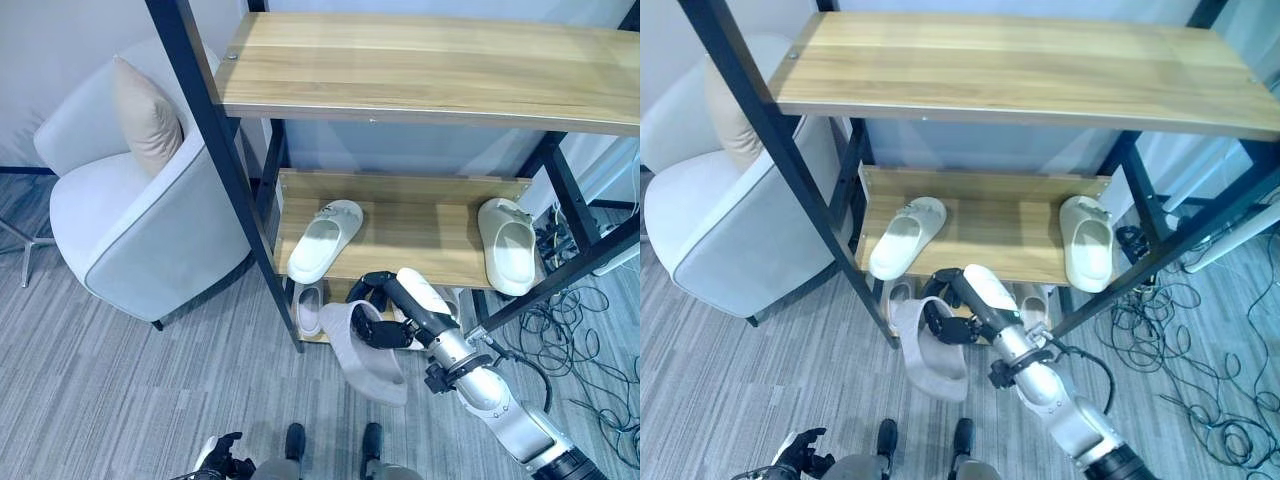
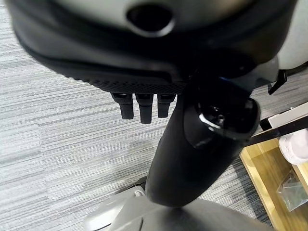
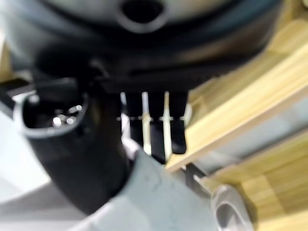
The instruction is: Arrange the slippers neatly on the shoe rack.
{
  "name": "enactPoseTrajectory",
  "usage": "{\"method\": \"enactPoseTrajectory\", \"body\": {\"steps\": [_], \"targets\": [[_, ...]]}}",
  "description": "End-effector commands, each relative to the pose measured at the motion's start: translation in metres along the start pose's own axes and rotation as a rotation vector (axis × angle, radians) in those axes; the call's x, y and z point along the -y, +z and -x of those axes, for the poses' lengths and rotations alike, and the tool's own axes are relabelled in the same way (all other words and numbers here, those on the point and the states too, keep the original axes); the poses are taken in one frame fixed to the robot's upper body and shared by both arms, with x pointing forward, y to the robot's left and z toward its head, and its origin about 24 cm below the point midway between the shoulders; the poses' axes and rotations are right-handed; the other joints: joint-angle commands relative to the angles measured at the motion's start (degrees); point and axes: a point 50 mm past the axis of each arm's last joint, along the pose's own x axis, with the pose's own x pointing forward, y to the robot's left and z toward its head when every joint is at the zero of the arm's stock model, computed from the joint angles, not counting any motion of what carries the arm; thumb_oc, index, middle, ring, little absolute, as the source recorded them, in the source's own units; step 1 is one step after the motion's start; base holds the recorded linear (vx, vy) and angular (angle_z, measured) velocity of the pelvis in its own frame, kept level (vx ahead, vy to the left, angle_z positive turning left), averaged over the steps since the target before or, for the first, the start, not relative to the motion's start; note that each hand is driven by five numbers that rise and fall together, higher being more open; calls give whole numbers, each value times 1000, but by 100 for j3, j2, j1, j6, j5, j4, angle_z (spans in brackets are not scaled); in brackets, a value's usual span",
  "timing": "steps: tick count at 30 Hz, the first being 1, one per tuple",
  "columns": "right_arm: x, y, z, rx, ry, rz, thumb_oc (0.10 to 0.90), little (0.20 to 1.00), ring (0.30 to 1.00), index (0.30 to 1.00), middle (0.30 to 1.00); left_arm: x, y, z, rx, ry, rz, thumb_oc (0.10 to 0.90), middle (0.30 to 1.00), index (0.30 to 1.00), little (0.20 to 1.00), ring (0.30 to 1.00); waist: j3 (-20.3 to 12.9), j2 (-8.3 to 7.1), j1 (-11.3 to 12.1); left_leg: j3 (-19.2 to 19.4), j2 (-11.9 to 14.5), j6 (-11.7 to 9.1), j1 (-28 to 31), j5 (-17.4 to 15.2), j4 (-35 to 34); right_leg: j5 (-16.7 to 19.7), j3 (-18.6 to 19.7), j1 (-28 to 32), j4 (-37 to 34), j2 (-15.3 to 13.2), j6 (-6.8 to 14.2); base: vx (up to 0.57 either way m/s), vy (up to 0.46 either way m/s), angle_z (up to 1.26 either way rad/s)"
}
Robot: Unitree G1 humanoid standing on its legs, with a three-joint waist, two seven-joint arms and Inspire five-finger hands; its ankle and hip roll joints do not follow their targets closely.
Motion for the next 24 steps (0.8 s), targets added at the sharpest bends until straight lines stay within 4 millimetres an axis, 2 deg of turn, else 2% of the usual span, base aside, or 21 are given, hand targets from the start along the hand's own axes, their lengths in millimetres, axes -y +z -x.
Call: {"method": "enactPoseTrajectory", "body": {"steps": [1, 3, 5, 6, 10, 14, 16, 17, 18, 19, 20, 23, 24], "targets": [[14, 31, -8, 205, -72, -3, 400, 300, 300, 300, 300, 28, 9, 2, 30, -91, -36, 800, 900, 900, 900, 900, -455, 113, 75, -51, 96, -141, 15, -571, 29, -847, -185, 336, 70, 56, 288, -6, -9, 8], [12, 25, -7, 175, -63, 29, 400, 300, 300, 300, 300, 28, 10, 1, 34, -92, -43, 800, 900, 900, 900, 900, -379, 96, 99, -100, 109, -110, 72, -567, 29, -869, -239, 363, 151, 62, 247, -42, -12, 14], [12, 20, -12, 159, -65, 61, 400, 300, 300, 300, 300, 25, 17, -1, 57, -80, -50, 800, 900, 900, 900, 900, -102, 84, 145, -137, 120, -76, -53, -577, 229, -975, -304, 120, 566, 16, 201, -142, -9, 13], [12, 21, -12, 161, -66, 61, 400, 300, 300, 300, 300, 24, 18, -1, 58, -79, -49, 800, 900, 900, 900, 900, -99, 80, 139, -141, 116, -75, -80, -588, 259, -989, -305, 94, 598, 9, 201, -189, -9, 8], [20, 21, -26, 173, -94, 113, 400, 300, 300, 300, 300, 13, 45, -7, 136, -43, -53, 800, 900, 900, 900, 900, 457, 68, 180, -223, 55, -72, -1102, -758, 1393, -1110, -363, -741, 1474, -176, 130, -266, -8, 17], [23, 14, -30, 141, -111, 146, 400, 300, 300, 300, 300, 10, 55, -9, 165, -28, -59, 800, 900, 900, 900, 900, 521, 75, 196, -325, 15, -19, -1913, -991, 2289, -1330, -443, -1395, 2286, -314, 79, -105, 17, 15], [24, 11, -32, 128, -126, 154, 400, 300, 300, 300, 300, 7, 64, -9, 192, -18, -49, 800, 900, 900, 900, 900, 537, 74, 203, -361, 38, -4, -2243, -1110, 2722, -1529, -483, -1681, 2710, -359, 35, -89, 9, 4], [28, 10, -35, 121, -153, 165, 400, 300, 300, 300, 300, 5, 72, -9, 222, -12, -44, 800, 900, 900, 900, 900, 578, 87, 222, -403, 58, 45, -2568, -1328, 3220, -1769, -516, -1994, 3257, -406, -13, -73, 1, 4], [28, 10, -35, 122, -154, 165, 400, 300, 300, 300, 300, 4, 72, -9, 222, -12, -44, 800, 900, 900, 900, 900, 558, 84, 220, -405, 56, 46, -2606, -1342, 3250, -1784, -516, -2030, 3285, -410, -13, -113, 9, 7], [35, 13, -40, 132, -194, 177, 400, 300, 300, 300, 300, 1, 84, -9, 263, 3, -31, 800, 900, 900, 900, 900, 654, 105, 221, -447, 57, 84, -2981, -1487, 3761, -1954, -536, -2405, 3789, -478, -73, -65, 6, 6], [35, 13, -40, 133, -194, 177, 400, 300, 300, 300, 300, 1, 84, -9, 263, 4, -30, 800, 900, 900, 900, 900, 638, 103, 219, -448, 56, 85, -3015, -1499, 3788, -1966, -535, -2437, 3813, -481, -73, -115, 17, 11], [50, 19, -45, 154, -268, 207, 400, 300, 300, 300, 300, -5, 104, -7, 338, 22, -1, 800, 900, 900, 900, 900, 733, 155, 221, -486, 41, 164, -3733, -1720, 4624, -2284, -513, -3149, 4631, -563, -215, -59, 29, 17], [66, 27, -48, 187, -340, 246, 400, 300, 300, 300, 300, -7, 117, -4, 388, 33, 25, 800, 900, 900, 900, 900, 788, 183, 229, -513, 17, 185, -4221, -2100, 5245, -2632, -414, -3665, 5215, -598, -223, -47, 39, 11]]}}
